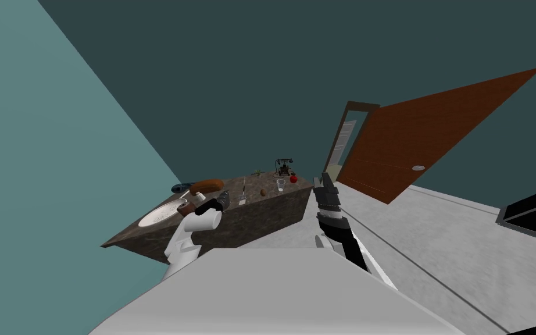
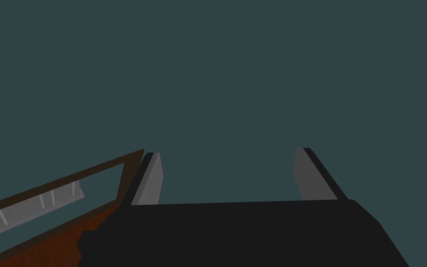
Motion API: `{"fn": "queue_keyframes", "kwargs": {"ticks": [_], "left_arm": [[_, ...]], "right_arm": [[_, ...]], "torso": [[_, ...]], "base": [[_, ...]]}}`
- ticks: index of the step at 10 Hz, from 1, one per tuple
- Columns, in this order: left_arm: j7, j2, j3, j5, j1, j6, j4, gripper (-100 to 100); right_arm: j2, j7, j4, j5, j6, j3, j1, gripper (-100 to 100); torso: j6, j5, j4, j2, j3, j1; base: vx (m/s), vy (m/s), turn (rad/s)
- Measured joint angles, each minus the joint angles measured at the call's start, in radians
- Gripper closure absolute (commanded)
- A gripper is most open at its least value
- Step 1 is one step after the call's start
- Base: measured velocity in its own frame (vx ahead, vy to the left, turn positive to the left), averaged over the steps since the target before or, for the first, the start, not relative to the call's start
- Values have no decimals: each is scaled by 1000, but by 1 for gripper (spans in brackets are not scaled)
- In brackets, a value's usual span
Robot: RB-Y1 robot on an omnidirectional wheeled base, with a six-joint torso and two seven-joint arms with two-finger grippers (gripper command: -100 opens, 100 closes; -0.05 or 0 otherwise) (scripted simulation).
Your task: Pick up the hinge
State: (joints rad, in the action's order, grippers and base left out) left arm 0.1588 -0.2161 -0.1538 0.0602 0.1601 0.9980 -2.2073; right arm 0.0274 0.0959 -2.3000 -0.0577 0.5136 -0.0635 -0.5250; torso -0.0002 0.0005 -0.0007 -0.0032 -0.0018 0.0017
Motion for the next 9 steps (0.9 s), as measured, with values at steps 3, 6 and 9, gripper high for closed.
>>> {"fn": "queue_keyframes", "kwargs": {"ticks": [3, 6, 9], "left_arm": [[-2, -17, 12, 12, -17, 76, 11, -100], [-6, -35, 32, 25, -27, 150, 20, -100], [-12, -65, 51, 44, -51, 230, 42, -100]], "right_arm": [[0, 0, 0, 0, 0, 0, 0, 0], [0, 0, 0, 0, 0, 0, 0, 0], [0, 0, 0, 0, 0, 0, 0, 0]], "torso": [[0, 0, 0, 0, 0, 0], [0, 0, 0, -1, -1, 0], [0, 0, 0, -1, -1, 0]], "base": [[49, 30, -80], [54, 24, -103], [63, 35, -101]]}}
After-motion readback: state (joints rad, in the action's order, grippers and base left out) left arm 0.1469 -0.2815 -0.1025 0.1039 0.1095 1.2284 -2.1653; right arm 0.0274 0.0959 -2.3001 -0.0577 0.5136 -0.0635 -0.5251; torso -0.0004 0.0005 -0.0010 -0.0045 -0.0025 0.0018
